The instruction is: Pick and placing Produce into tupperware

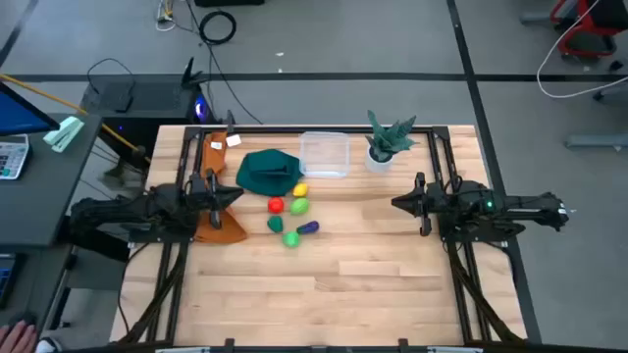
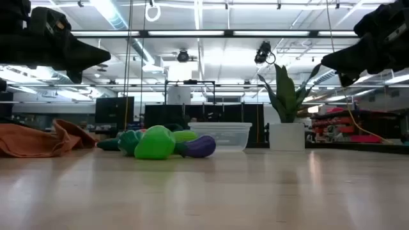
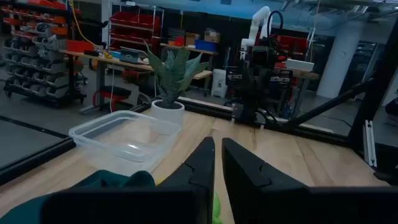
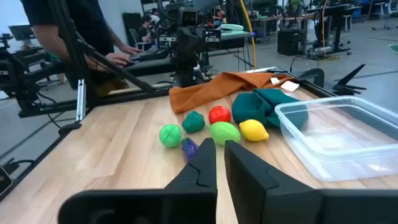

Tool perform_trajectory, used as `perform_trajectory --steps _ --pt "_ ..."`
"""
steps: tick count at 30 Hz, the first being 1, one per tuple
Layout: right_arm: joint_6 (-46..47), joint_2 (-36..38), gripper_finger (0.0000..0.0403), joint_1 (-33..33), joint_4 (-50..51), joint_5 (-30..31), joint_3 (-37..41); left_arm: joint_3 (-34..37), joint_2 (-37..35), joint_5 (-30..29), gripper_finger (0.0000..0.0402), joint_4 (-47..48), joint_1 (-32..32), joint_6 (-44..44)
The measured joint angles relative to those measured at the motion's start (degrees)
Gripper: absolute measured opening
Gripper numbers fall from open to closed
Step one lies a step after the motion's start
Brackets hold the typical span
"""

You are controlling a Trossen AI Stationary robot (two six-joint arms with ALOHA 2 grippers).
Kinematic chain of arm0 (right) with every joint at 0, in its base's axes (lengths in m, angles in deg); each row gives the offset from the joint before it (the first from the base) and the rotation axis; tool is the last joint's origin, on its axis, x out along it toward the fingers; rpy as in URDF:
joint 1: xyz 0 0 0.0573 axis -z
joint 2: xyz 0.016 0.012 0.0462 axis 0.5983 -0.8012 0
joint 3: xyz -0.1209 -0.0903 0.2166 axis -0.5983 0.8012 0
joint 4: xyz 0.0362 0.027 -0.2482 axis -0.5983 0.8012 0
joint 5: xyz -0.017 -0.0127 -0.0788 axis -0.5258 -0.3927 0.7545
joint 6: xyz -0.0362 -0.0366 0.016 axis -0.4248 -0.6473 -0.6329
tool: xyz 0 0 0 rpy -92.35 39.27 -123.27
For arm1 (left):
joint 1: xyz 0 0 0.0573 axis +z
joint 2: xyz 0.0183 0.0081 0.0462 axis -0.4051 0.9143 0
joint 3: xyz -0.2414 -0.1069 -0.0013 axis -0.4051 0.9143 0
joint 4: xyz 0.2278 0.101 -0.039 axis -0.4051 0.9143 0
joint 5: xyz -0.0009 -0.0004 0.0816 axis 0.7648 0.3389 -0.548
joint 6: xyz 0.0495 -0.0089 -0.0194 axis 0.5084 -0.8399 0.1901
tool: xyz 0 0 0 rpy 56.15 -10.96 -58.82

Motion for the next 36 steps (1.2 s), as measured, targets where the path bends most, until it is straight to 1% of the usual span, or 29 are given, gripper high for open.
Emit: perform_trajectory --steps 4,14,25,36 --pt "0.0 0.0 0.0001 0.0 0.0 0.0 0.0 0.0 0.0 0.0 0.0040 0.0 0.0 0.0" --pt "0.0 0.0 0.0001 0.0 0.0 0.0 0.0 0.0 0.0 0.0 0.0028 0.0 0.0 0.0" --pt "0.0 0.0 0.0001 0.0 0.0 0.0 0.0 0.0 0.0 0.0 0.0040 0.0 0.0 0.0" --pt "0.0 0.0 0.0001 0.0 0.0 0.0 0.0 0.0 0.0 0.0 0.0028 0.0 0.0 0.0"
